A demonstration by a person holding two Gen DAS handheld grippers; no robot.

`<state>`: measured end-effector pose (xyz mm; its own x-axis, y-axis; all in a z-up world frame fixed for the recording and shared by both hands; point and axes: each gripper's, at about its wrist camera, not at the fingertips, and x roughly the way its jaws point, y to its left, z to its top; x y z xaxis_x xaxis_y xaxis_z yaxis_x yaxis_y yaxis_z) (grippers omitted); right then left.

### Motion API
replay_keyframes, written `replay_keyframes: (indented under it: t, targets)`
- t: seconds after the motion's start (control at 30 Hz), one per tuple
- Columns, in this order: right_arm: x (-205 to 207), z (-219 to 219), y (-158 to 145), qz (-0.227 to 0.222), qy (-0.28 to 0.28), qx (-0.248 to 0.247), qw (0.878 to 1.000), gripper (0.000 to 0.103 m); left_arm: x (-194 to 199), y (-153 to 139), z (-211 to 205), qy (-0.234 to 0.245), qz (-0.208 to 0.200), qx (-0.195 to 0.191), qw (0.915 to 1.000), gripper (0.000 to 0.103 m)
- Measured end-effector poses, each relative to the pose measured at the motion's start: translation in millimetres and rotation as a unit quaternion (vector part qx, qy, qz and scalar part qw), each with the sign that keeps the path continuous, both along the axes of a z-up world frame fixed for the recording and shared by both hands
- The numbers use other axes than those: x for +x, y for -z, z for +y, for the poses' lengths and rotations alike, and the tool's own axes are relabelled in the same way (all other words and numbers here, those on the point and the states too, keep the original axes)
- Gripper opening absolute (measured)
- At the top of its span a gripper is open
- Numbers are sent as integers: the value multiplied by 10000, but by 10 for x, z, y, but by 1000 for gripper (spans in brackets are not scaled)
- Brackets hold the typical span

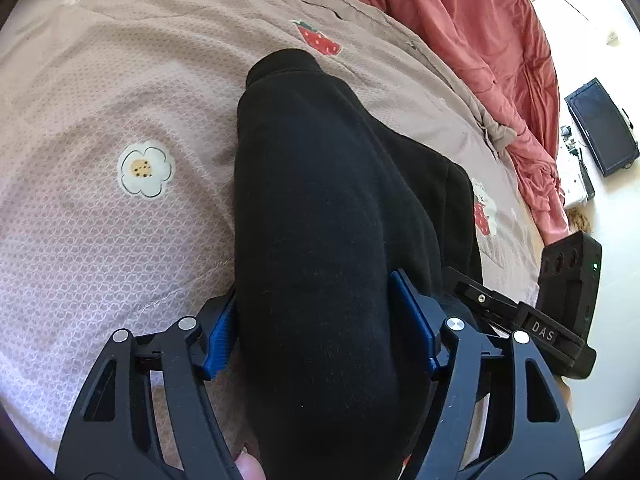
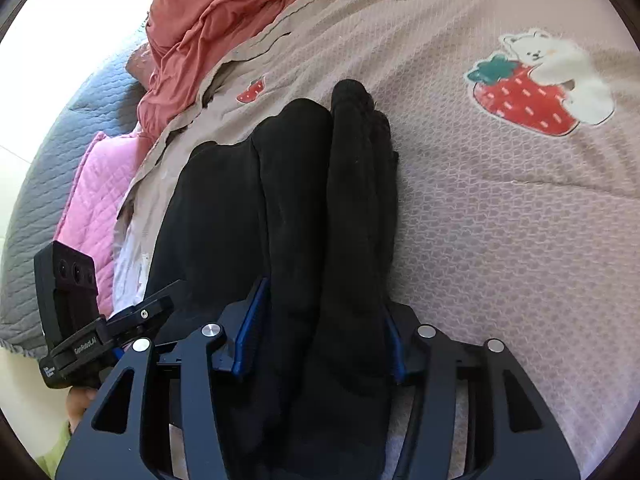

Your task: Fold small clothes

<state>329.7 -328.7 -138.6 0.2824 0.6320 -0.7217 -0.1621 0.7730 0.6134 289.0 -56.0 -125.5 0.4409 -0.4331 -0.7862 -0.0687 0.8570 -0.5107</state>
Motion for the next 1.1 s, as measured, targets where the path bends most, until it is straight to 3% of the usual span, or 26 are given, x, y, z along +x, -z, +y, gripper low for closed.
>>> replay_keyframes:
  t: [0.07, 0.2, 0.4, 0.53, 0.77, 1.1]
  targets:
    - [-1, 55, -38, -104, -148, 39, 9998, 40, -8, -24, -16, 15, -55, 16, 10000, 55]
    - [-51, 126, -217, -485, -377, -8, 9981, 35, -94, -158, -7, 26, -229, 77, 9997, 43]
    - [-167, 202, -547, -1093, -464, -133, 9928, 35, -128, -466, -19, 72, -604, 180, 9980, 42]
    - [-189, 200, -592, -1342, -399, -254, 9898, 34, -119, -496, -14, 116, -727, 212, 9971, 42]
    - [-139, 374, -345, -1101, -435, -260, 9926, 35, -88, -357, 67, -44, -651, 663, 9957, 43]
    - [-124, 406, -200, -870, -363, -631, 9935, 37, -92, -191, 154, -101, -386, 714, 9967, 48]
